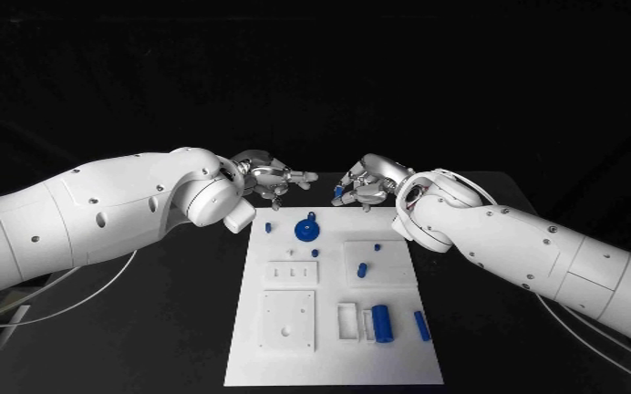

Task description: Assemble the parts on the task board

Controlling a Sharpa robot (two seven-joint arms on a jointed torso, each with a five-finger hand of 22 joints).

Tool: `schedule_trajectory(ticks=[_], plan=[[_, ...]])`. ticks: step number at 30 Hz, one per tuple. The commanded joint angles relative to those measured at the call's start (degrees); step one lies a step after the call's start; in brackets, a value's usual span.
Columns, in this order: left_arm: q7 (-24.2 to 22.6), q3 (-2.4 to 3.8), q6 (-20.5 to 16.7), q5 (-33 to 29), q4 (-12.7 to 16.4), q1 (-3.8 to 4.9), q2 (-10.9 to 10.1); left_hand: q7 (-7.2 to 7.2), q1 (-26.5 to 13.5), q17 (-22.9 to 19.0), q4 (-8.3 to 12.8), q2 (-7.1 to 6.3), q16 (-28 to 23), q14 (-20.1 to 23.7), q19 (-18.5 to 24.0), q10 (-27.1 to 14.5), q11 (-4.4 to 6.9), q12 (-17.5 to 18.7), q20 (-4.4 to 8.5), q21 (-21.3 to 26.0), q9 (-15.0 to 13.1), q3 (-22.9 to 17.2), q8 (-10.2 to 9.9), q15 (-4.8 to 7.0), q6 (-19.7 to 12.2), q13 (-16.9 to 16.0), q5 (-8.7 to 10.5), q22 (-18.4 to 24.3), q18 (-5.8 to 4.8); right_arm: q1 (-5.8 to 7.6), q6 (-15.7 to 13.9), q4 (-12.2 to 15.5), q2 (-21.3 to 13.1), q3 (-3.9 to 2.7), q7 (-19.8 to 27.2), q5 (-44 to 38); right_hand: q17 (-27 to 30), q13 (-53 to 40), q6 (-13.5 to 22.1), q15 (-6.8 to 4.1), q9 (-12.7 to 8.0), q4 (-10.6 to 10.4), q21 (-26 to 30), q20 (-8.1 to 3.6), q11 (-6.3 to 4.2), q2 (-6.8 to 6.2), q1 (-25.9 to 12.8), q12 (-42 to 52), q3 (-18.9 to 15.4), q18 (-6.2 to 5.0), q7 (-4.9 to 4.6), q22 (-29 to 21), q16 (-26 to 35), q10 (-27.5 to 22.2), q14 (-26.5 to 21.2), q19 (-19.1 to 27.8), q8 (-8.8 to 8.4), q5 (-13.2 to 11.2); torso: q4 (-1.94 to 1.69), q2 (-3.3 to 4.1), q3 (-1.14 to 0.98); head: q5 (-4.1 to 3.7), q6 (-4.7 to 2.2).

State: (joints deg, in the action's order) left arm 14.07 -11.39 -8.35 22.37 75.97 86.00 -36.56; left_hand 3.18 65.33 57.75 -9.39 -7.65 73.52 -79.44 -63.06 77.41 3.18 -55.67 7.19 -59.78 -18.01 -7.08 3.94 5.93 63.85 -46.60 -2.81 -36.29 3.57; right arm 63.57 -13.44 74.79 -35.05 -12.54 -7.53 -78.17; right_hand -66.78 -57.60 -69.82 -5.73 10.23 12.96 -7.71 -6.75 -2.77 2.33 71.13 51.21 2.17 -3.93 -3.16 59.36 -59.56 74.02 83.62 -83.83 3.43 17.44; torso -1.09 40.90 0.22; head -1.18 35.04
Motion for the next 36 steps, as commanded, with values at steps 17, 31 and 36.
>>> schedule_trajectory(ticks=[17, 31, 36], plan=[[6.55, -0.4, -1.33, 5.21, -0.19, -0.27, 2.16, 0.71, -0.38, -3.39, -3.31, -1.23, -5.46, 0.06, -1.54, 0.49, -0.62, 8.28, -0.27, 5.38, 6.86, 0.47, -0.24, -0.19, -2.06, 2.85, 0.05, -2.71, 0.2, 0.04, 1.67, 1.72, 1.27, 1.04, -2.47, -3.52, -0.22, -0.1, -2.05, -0.31, -0.11, -0.18, -0.04, -0.34, -0.16, -0.58, 0.1, -0.13, 1.14, 0.86, 1.4, -0.02, -0.16, -0.08, 0.12, -1.85, 0.19, 0.51, 0.0, 0.04, 0.11, 0.44, -0.18], [8.79, -0.42, -0.42, 8.34, 0.09, -0.78, 3.15, 0.72, -1.88, -4.9, 0.49, 1.47, -8.33, 0.34, -2.32, 0.97, -0.64, 11.11, -0.4, 8.55, 11.76, 1.03, -0.24, -0.28, -0.82, 3.18, 0.02, -5.13, 0.0, 0.04, 1.68, 2.15, 1.7, 1.17, -2.63, -3.77, -0.24, -0.1, -2.0, -0.3, -0.17, -0.32, -0.06, -0.34, -0.16, -0.64, 0.01, -0.12, 1.28, 0.85, 1.39, -0.02, -0.16, -0.05, 0.14, -1.85, 0.19, 0.51, 0.09, 0.04, 0.1, 0.44, -0.06], [8.97, -0.42, -0.19, 8.31, -0.21, -1.13, 3.54, 0.59, -2.06, -4.78, 0.27, 1.51, -8.39, 0.28, -2.44, 1.05, -0.56, 11.24, -0.36, 8.84, 12.0, 0.97, -0.19, -0.22, -0.29, 3.09, 0.04, -5.55, -0.04, 0.04, 1.79, 2.18, 1.89, 1.19, -2.58, -3.84, -0.22, -0.12, -2.0, -0.3, -0.21, -0.42, -0.07, -0.34, -0.17, -0.66, 0.01, -0.1, 1.44, 0.84, 1.41, -0.03, -0.12, -0.03, 0.12, -1.86, 0.21, 0.54, 0.12, 0.1, 0.12, 0.35, -0.04]])
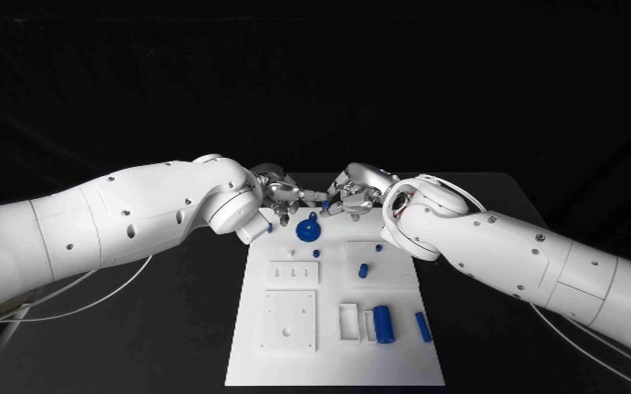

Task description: Assemble the parts on the task board

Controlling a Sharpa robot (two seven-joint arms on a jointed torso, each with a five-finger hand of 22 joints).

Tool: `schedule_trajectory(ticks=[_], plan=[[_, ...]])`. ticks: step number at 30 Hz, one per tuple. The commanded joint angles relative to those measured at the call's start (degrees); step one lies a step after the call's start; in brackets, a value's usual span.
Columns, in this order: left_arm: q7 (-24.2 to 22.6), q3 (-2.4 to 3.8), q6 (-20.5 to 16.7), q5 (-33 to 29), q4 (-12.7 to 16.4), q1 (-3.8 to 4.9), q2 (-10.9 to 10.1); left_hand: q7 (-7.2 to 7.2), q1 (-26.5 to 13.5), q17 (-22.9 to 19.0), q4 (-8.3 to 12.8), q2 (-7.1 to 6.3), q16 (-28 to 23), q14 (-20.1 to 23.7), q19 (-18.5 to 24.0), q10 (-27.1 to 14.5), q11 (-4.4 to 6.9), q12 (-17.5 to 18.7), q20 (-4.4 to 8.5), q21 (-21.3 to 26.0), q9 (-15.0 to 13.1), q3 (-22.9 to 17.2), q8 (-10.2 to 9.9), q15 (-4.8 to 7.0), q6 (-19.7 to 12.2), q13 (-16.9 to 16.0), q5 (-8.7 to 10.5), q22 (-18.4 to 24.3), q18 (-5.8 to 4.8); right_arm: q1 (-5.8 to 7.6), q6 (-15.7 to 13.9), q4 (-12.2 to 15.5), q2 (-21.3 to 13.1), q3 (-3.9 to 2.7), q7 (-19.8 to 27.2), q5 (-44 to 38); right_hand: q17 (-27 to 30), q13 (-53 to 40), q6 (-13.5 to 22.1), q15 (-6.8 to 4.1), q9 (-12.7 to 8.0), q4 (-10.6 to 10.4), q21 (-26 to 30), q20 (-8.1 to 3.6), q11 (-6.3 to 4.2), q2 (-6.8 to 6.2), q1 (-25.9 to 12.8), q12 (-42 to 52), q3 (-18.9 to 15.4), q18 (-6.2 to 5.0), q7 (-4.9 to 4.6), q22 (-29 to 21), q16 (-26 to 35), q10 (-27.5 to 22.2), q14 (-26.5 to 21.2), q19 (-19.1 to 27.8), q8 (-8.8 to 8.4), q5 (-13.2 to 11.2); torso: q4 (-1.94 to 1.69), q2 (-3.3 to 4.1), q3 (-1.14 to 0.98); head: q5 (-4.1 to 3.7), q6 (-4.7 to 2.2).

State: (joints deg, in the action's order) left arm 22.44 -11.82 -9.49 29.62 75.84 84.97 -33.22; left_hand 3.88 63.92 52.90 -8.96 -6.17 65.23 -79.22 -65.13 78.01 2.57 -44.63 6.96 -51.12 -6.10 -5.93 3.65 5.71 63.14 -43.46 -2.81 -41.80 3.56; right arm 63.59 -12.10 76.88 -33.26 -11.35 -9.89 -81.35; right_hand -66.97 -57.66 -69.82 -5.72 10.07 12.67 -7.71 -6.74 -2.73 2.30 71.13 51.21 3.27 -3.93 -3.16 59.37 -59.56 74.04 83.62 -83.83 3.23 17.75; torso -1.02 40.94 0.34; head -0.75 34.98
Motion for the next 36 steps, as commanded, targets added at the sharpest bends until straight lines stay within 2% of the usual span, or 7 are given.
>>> schedule_trajectory(ticks=[1, 9, 16, 18, 28, 36], plan=[[0.58, 0.01, 0.98, 1.0, -0.15, -0.17, 0.28, -0.13, -0.74, 0.12, 0.1, 0.33, -0.32, 0.0, -0.53, 0.58, 0.07, 0.52, -0.07, 0.78, 0.51, 0.02, 0.07, 0.03, 0.65, -0.14, 0.03, -0.81, -0.11, 0.02, 0.48, 0.07, 0.15, 0.01, -0.2, -0.67, -0.04, -0.06, -2.0, -0.31, -0.04, -0.13, -0.07, -0.34, -0.21, -0.63, 0.01, -0.1, 0.34, 0.84, 1.41, -0.04, -0.12, -0.05, 0.12, -1.86, 0.41, 0.23, 0.03, 0.03, -0.01, -0.08, 0.06], [0.26, 0.01, 1.08, 0.5, -0.52, -0.37, 0.53, -0.03, -0.86, 0.05, 0.88, 1.53, -0.8, 0.04, -0.84, 0.7, 0.02, 0.95, -0.1, 1.89, 1.05, 0.39, 0.06, -0.01, 0.39, -0.35, 0.03, -2.44, -0.13, 0.01, 0.87, 0.04, 0.48, 0.14, -0.15, -0.69, -0.07, -0.04, -2.05, -0.32, -0.05, -0.16, -0.07, -0.35, -0.21, -0.62, 0.06, -0.13, 0.49, 0.85, 1.42, -0.05, -0.15, -0.05, 0.15, -1.85, 0.4, 0.33, -0.09, 0.01, -0.05, -0.02, 0.21], [-0.09, 0.01, 1.22, 0.34, -0.5, -0.4, 0.68, -0.05, -0.63, -0.25, 3.54, 4.1, -1.28, 0.04, -1.06, 0.9, 0.02, 1.55, -0.15, 2.81, 1.1, 1.88, 0.06, -0.02, 0.66, -0.15, 0.01, -3.43, -0.13, 0.01, 1.02, 0.05, 0.69, 0.25, -0.25, -0.77, -0.06, -0.07, -2.09, -0.33, -0.04, -0.15, -0.08, -0.36, -0.22, -0.61, 0.12, -0.09, 0.59, 0.85, 1.43, -0.05, -0.13, -0.03, 0.14, -1.86, 0.41, 0.37, -0.06, -0.03, -0.01, 0.08, 0.29], [-0.17, 0.01, 1.15, 0.3, -0.55, -0.4, 0.74, -0.01, -0.79, -0.54, 5.24, 5.28, -1.63, 0.17, -1.2, 0.9, -0.01, 1.82, -0.19, 3.44, 1.19, 3.2, 0.06, -0.06, 0.56, -0.09, 0.0, -4.11, -0.15, 0.01, 1.04, 0.06, 0.73, 0.27, -0.28, -0.83, -0.06, -0.07, -2.09, -0.33, -0.04, -0.15, -0.08, -0.36, -0.22, -0.61, 0.12, -0.09, 0.59, 0.85, 1.43, -0.05, -0.13, -0.03, 0.14, -1.86, 0.41, 0.37, -0.03, -0.02, -0.02, 0.11, 0.28], [-0.24, 0.01, 1.56, 0.15, -0.78, -0.4, 1.13, -0.11, 0.05, -0.68, 7.6, 7.09, -1.83, 0.2, -1.42, 0.94, 0.06, 2.06, -0.2, 4.4, 1.21, 4.19, 0.06, -0.04, 1.22, -0.04, -0.02, -5.39, -0.21, 0.01, 0.99, -0.14, 1.06, 0.3, -0.37, -1.05, -0.03, -0.05, -2.07, -0.33, -0.05, -0.19, -0.09, -0.35, -0.22, -0.65, 0.07, -0.12, 0.66, 0.85, 1.42, -0.04, -0.09, -0.04, 0.13, -1.85, 0.39, 0.52, -0.09, -0.01, -0.06, 0.17, 0.33], [0.01, 0.01, 1.9, -0.12, -0.79, -0.4, 1.1, -0.32, -0.15, -0.67, 8.2, 7.35, -1.88, 0.21, -1.83, 0.93, 0.18, 2.21, -0.1, 5.85, 1.21, 5.02, 0.07, 0.05, 1.98, -0.11, -0.02, -7.25, -0.34, 0.02, 1.22, -0.47, 1.25, 0.32, -0.23, -0.95, -0.09, -0.07, -2.1, -0.34, -0.04, -0.21, -0.12, -0.37, -0.22, -0.62, 0.09, -0.1, 0.78, 0.85, 1.44, -0.03, -0.17, -0.01, 0.16, -1.86, 0.41, 0.6, -0.02, 0.0, -0.06, 0.22, 0.28]])
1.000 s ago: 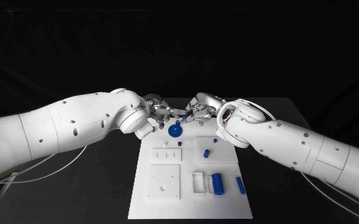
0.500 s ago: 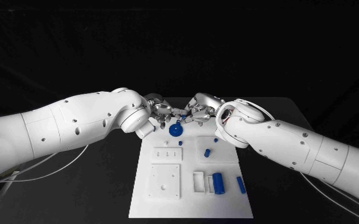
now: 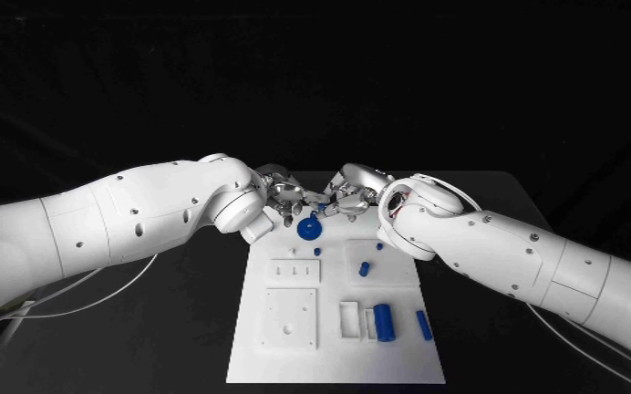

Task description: Assemble the parts on the task board

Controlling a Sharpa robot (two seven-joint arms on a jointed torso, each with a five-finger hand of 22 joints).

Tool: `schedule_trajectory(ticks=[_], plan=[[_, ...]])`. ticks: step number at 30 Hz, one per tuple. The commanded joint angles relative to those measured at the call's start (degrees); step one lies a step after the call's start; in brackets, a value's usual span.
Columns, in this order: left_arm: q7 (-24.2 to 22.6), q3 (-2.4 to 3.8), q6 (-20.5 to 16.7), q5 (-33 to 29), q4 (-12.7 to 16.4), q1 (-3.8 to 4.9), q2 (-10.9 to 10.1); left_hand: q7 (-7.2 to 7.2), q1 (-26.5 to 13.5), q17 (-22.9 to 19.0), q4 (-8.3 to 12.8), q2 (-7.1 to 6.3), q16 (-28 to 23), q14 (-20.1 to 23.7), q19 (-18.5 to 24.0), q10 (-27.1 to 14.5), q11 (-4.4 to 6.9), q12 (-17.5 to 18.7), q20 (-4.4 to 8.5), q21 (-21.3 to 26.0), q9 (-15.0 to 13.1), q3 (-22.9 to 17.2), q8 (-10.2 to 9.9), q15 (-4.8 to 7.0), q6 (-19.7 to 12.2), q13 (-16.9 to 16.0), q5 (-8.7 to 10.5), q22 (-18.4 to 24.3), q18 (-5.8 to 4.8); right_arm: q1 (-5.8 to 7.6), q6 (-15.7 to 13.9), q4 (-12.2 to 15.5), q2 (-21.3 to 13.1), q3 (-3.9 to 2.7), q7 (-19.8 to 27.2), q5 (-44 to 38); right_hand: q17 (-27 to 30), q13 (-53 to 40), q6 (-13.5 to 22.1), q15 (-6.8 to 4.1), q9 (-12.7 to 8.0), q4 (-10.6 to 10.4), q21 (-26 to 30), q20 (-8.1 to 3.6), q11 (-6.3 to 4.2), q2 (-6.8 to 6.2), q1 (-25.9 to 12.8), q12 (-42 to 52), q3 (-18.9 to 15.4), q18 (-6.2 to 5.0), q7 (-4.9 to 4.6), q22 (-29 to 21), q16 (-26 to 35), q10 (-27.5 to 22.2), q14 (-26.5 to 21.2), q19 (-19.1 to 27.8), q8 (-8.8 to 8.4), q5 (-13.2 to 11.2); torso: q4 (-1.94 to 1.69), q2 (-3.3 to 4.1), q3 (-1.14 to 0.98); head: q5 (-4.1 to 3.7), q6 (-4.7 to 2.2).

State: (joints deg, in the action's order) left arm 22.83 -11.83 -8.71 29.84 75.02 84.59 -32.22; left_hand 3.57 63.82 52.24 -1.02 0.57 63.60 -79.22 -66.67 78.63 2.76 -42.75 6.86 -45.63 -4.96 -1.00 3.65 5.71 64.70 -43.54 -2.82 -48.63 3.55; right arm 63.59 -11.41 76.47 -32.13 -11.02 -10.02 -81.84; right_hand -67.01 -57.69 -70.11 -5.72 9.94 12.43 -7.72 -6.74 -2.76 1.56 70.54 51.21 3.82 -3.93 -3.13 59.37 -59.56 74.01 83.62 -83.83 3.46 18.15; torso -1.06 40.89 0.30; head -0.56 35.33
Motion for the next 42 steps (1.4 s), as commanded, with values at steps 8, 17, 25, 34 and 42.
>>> schedule_trajectory(ticks=[8, 17, 25, 34, 42], plan=[[-0.25, 0.02, 1.23, -0.86, -0.1, -0.01, 0.16, -0.12, 0.43, -0.31, 0.82, 0.86, -0.58, 0.46, -0.35, 0.14, 0.0, 0.41, 0.0, 0.97, -0.06, -0.01, 0.11, 0.05, 0.88, -0.02, -0.03, -0.98, -0.41, 0.02, 0.95, -0.14, 0.35, 0.02, 0.08, -0.13, -0.13, -0.1, -1.81, -0.35, 0.11, -0.03, -0.15, -0.38, -0.21, 0.08, 0.59, -0.02, 0.36, 0.85, 1.42, -0.01, -0.27, 0.07, 0.18, -1.87, 0.17, 0.25, 0.03, 0.04, 0.02, -0.04, 0.07], [-0.28, 0.03, 1.45, -0.94, -0.25, -0.02, 0.3, -0.17, 1.55, -0.63, 2.2, 1.95, -0.86, 0.64, -0.43, -0.05, 0.04, 0.44, 0.01, 1.55, -0.11, -0.28, 0.06, 0.07, 1.12, -0.01, -0.07, -1.49, -0.47, 0.13, 1.51, -0.23, 0.54, 0.18, 0.29, 0.65, -0.11, -0.11, -1.82, -0.35, 0.13, -0.05, -0.16, -0.38, -0.21, 0.08, 0.61, -0.03, 0.52, 0.86, 1.42, -0.02, -0.21, 0.03, 0.17, -1.84, 0.17, 0.33, -0.03, 0.03, -0.02, -0.02, 0.25], [0.01, 0.02, 1.98, -0.84, -0.4, -0.01, 0.28, -0.28, 3.46, -0.71, 4.27, 3.34, -0.82, 0.64, -0.59, -0.18, 0.1, 0.23, -0.05, 2.09, -0.16, -0.95, 0.04, 0.07, 1.32, -0.04, -0.6, -2.12, -0.45, 0.16, 1.43, -0.14, 0.47, 0.23, 0.28, 0.73, -0.11, -0.11, -1.82, -0.35, 0.13, -0.05, -0.16, -0.38, -0.21, 0.08, 0.61, -0.03, 0.52, 0.86, 1.42, -0.02, -0.21, 0.03, 0.17, -1.84, 0.17, 0.33, -0.02, 0.05, 0.02, 0.04, 0.33], [0.32, 0.02, 2.54, -0.57, -0.82, -0.02, 0.51, -0.35, 3.72, -0.97, 5.9, 3.88, -0.67, 0.7, -1.15, -0.37, 0.15, -0.1, -0.04, 3.79, -0.11, -1.12, 0.03, 0.1, 1.41, 0.21, -2.46, -4.44, -0.48, 0.16, 1.42, -0.06, 0.42, 0.23, 0.26, 0.72, -0.11, -0.11, -1.82, -0.35, 0.13, -0.05, -0.16, -0.38, -0.21, 0.08, 0.61, -0.03, 0.52, 0.86, 1.42, -0.02, -0.21, 0.03, 0.17, -1.84, 0.17, 0.33, 0.08, 0.05, 0.02, 0.17, 0.5], [0.15, 0.02, 3.11, -0.54, -0.95, -0.04, 0.41, -0.26, 4.31, -1.14, 7.31, 4.42, -0.74, 0.81, -1.36, -0.61, 0.15, -0.15, -0.04, 4.55, 0.25, -2.61, 0.02, 0.1, 0.93, 0.22, -11.1, -5.52, -0.46, 0.16, 1.53, -0.24, 0.35, 0.24, 0.15, 0.71, -0.19, -0.18, -1.87, -0.36, 0.2, -0.05, -0.19, -0.39, -0.22, 0.04, 0.66, 0.04, 0.72, 0.86, 1.43, 0.0, -0.29, 0.05, 0.18, -1.85, 0.18, 0.44, 0.0, 0.06, 0.0, 0.02, 0.66]])
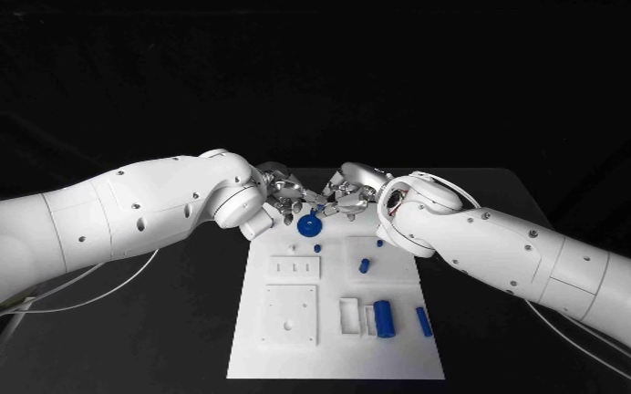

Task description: Assemble the parts on the task board

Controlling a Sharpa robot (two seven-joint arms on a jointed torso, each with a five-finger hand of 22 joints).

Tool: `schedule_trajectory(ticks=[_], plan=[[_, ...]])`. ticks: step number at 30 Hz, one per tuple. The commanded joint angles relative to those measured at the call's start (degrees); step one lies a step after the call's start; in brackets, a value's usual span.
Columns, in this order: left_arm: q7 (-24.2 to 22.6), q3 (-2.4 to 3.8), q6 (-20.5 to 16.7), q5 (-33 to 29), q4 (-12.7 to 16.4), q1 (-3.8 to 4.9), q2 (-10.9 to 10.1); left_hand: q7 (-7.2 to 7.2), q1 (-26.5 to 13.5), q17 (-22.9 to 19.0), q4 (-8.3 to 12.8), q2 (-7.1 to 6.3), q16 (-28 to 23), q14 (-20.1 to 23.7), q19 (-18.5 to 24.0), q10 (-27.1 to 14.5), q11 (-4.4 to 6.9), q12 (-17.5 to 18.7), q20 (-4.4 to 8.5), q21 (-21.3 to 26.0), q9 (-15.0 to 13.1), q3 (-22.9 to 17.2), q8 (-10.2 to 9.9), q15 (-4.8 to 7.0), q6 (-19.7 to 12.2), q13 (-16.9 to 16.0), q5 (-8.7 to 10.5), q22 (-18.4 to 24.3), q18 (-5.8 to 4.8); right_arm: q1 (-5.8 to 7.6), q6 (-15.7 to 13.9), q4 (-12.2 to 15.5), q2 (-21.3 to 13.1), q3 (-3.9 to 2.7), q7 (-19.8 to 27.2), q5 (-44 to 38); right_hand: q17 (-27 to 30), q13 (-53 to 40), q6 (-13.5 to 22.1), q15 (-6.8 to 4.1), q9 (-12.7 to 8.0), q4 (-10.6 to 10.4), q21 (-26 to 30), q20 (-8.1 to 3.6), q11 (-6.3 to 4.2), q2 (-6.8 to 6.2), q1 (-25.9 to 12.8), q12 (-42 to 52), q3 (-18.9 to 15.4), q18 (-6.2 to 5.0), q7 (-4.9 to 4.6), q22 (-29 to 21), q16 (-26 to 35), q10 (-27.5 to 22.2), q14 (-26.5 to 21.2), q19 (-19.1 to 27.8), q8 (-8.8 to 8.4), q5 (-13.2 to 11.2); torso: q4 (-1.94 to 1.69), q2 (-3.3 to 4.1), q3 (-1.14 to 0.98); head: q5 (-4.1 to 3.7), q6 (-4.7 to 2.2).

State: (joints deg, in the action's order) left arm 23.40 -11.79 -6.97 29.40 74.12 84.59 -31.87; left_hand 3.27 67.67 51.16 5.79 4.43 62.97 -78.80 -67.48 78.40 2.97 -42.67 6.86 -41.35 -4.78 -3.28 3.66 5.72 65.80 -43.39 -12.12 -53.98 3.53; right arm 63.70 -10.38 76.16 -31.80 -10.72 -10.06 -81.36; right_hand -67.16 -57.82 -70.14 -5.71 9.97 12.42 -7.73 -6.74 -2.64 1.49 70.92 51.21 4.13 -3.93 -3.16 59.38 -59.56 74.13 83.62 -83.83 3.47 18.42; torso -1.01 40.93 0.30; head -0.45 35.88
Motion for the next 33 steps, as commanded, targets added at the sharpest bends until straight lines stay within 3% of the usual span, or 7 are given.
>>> schedule_trajectory(ticks=[1, 6, 18, 20, 27, 30, 33], plan=[[-0.45, -0.02, 1.51, -0.1, -0.05, -0.04, 0.02, 0.04, 0.42, -0.12, 0.8, 0.51, -0.15, 0.46, -0.53, -0.47, -0.06, -0.2, -0.04, 0.37, 0.08, -0.59, 0.02, 0.09, -0.13, 0.08, -2.7, -0.31, -0.46, 0.05, 0.51, 0.03, 0.0, -0.06, 0.16, 0.23, -0.05, -0.05, -1.84, -0.36, 0.18, -0.04, -0.19, -0.39, -0.33, 0.11, 0.28, 0.04, 0.41, 0.86, 1.46, 0.0, -0.29, -0.06, 0.18, -1.85, 0.17, 0.17, -0.05, 0.01, 0.01, -0.09, 0.11], [-0.66, -0.02, 2.25, -0.1, -0.03, -0.05, -0.35, 0.06, -0.57, -0.33, 1.42, 0.44, -0.27, 0.59, -0.61, -0.62, -0.08, -0.23, -0.08, 1.07, 0.17, -1.64, 0.01, 0.05, -0.19, 0.1, -3.84, -1.24, -0.47, 0.05, 0.49, -0.25, -0.24, -0.01, 0.07, 0.22, 0.04, 0.02, -1.82, -0.36, 0.19, 0.02, -0.18, -0.39, -0.33, 0.14, 0.38, -0.06, 0.52, 0.86, 1.43, 0.0, -0.16, -0.14, 0.13, -1.82, 0.15, 0.17, 0.0, -0.03, 0.03, -0.18, 0.03], [-1.17, -0.03, 3.52, -0.35, 0.06, -0.05, -0.78, 0.44, -2.5, -1.06, 0.24, -0.69, -0.84, 1.03, -0.79, -1.0, -0.36, -0.21, -0.26, 2.51, 0.38, -1.44, -0.01, -0.17, -1.24, 0.2, -3.3, -2.61, -0.5, 0.05, 0.1, -0.62, -0.86, 0.11, -0.02, 0.38, 0.07, 0.17, -1.71, -0.35, 0.2, -0.21, -0.15, -0.38, -0.33, 0.27, 0.11, -0.24, 0.67, 0.86, 1.46, -0.03, -0.1, -0.21, 0.14, -1.81, 0.17, 0.08, -0.04, -0.01, 0.0, -0.36, -0.16], [-1.21, -0.03, 3.57, -0.48, 0.09, -0.05, -0.75, 0.51, -3.45, -1.15, -0.68, -1.15, -0.9, 1.1, -0.85, -1.03, -0.44, -0.25, -0.34, 2.77, 0.39, -0.91, 0.0, -0.24, -1.47, 0.22, -2.21, -2.8, -0.48, 0.05, -0.02, -0.62, -0.88, 0.14, -0.01, 0.41, 0.07, 0.17, -1.72, -0.35, 0.21, -0.22, -0.15, -0.38, -0.33, 0.3, 0.1, -0.23, 0.7, 0.86, 1.47, -0.04, -0.09, -0.2, 0.13, -1.81, 0.18, 0.07, 0.01, -0.01, 0.0, -0.37, -0.07], [-1.22, -0.04, 3.3, -1.03, 0.07, -0.05, -0.62, 0.73, -6.46, -1.41, -6.15, -3.58, -0.98, 1.2, -1.15, -0.95, -0.73, -0.32, -0.6, 3.73, 0.13, 1.19, 0.04, -0.51, -2.49, 0.43, 8.77, -3.5, -0.35, 0.05, -0.03, -0.57, -0.82, 0.2, -0.02, 0.45, 0.03, 0.19, -1.73, -0.36, 0.22, -0.28, -0.15, -0.38, -0.34, 0.32, 0.06, -0.25, 0.76, 0.87, 1.49, -0.05, -0.15, -0.21, 0.16, -1.82, 0.18, 0.01, -0.01, -0.03, -0.06, -0.55, -0.07], [-1.32, -0.05, 2.92, -1.29, -0.02, -0.05, -0.61, 0.84, -9.72, -1.33, -10.46, -6.6, -1.02, 1.3, -1.23, -0.85, -0.75, -0.11, -0.34, 4.01, 0.3, 1.36, 0.06, -0.36, -3.22, 0.51, 9.38, -3.77, -0.51, 0.05, 0.12, -0.58, -0.75, 0.25, -0.05, 0.45, 0.03, 0.14, -1.79, -0.37, 0.24, -0.25, -0.15, -0.39, -0.35, 0.27, 0.11, -0.17, 0.86, 0.87, 1.51, -0.07, -0.15, -0.16, 0.17, -1.83, 0.18, 0.0, -0.01, -0.02, -0.05, -0.57, -0.15], [-1.4, -0.05, 2.66, -1.43, -0.14, -0.05, -0.58, 0.89, -10.36, -1.16, -13.84, -7.08, -1.01, 1.26, -1.39, -0.72, -0.72, 0.07, -0.26, 4.37, 0.34, 4.05, 0.08, -0.36, -3.35, 0.47, 9.45, -4.16, -0.68, 0.05, 0.2, -0.56, -0.69, 0.33, -0.05, 0.45, 0.03, 0.14, -1.79, -0.37, 0.24, -0.25, -0.15, -0.39, -0.35, 0.27, 0.11, -0.17, 0.86, 0.87, 1.51, -0.07, -0.15, -0.16, 0.17, -1.83, 0.18, 0.0, -0.03, -0.02, -0.02, -0.62, -0.13]])
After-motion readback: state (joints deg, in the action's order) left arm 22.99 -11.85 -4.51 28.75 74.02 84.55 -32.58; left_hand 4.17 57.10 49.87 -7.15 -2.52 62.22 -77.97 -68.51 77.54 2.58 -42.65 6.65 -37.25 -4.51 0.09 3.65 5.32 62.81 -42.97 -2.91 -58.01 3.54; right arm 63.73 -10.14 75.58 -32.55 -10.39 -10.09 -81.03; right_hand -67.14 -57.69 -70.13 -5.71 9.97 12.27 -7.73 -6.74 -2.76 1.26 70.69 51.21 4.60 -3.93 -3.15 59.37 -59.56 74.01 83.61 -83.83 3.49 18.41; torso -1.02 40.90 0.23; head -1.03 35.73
